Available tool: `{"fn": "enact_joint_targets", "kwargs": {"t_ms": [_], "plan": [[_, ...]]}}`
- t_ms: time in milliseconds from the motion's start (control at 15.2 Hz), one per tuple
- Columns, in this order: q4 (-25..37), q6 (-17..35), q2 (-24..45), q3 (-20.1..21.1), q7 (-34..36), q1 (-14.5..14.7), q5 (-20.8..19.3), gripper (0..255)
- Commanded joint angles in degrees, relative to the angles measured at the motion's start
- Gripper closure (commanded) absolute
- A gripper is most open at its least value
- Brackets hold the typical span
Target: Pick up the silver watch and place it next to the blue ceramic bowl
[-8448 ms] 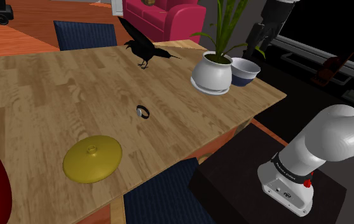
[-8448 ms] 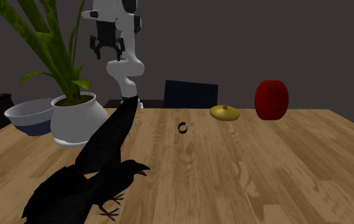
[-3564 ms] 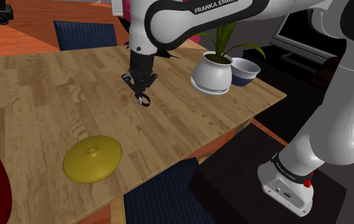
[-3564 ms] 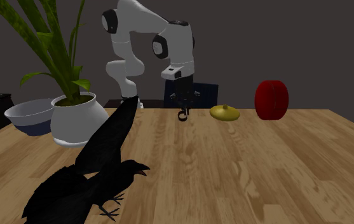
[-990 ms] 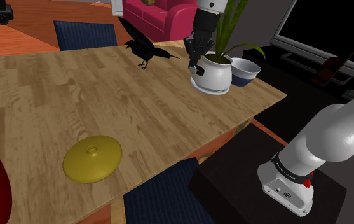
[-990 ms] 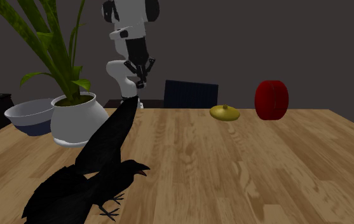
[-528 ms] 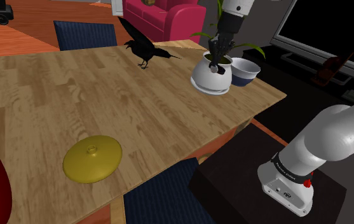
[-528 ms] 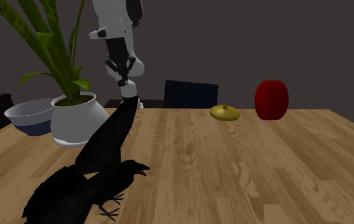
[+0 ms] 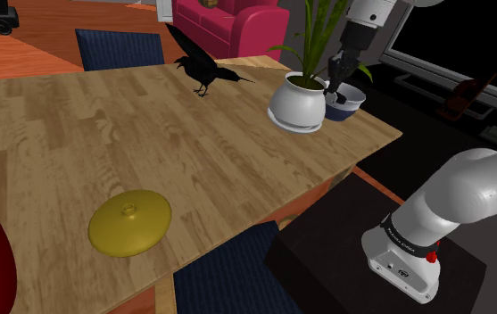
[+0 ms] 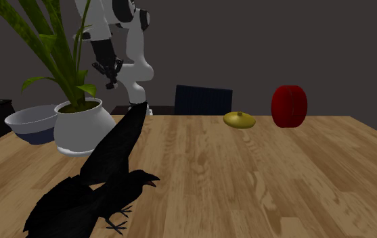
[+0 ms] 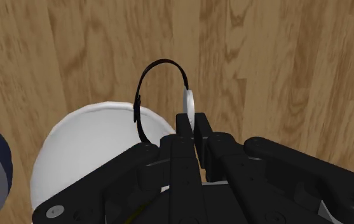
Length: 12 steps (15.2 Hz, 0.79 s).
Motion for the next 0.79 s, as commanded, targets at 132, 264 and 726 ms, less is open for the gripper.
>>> {"fn": "enact_joint_targets", "kwargs": {"t_ms": [132, 264, 726], "plan": [[-1.98, -1.41, -2.84, -4.36, -5.31, -2.25, -2.62, 255], [-2.41, -2.03, -3.70, -6.60, -7.98, -3.43, -4.08, 255], [-1.88, -3.71, -4.46, -14.67, -17.57, -7.49, -9.36, 255]]}}
